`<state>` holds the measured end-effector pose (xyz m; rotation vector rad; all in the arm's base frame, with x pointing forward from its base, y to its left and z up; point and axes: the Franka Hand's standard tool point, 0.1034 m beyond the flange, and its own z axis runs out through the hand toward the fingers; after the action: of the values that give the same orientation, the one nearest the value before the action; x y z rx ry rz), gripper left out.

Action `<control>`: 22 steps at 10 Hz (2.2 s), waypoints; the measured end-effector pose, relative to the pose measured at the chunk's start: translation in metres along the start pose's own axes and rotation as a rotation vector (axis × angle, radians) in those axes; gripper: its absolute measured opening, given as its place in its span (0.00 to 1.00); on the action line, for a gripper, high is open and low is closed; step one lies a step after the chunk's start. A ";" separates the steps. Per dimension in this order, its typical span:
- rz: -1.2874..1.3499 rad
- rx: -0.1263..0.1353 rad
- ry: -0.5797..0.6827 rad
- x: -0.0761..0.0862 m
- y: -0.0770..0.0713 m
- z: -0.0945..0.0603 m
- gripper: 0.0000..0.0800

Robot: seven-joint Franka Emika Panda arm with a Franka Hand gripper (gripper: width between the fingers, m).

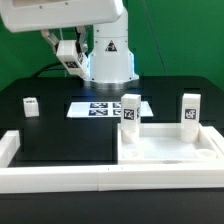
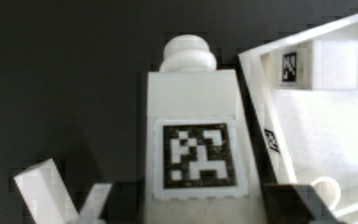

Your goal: Assemble square table

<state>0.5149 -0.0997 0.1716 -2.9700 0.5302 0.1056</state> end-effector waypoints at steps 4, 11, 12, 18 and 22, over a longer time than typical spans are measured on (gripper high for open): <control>0.007 -0.071 0.312 0.033 -0.080 -0.026 0.36; 0.077 0.101 0.619 0.029 -0.166 -0.014 0.36; 0.076 0.100 0.613 0.028 -0.168 -0.009 0.36; -0.102 -0.016 0.610 0.025 -0.207 0.056 0.36; -0.144 -0.023 0.636 0.015 -0.228 0.077 0.36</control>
Offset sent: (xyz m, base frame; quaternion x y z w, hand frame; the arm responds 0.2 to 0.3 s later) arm 0.0824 0.0624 0.0525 -0.0782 0.1488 0.0016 0.9858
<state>0.6052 0.1181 0.1184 -3.0077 0.3629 -0.8698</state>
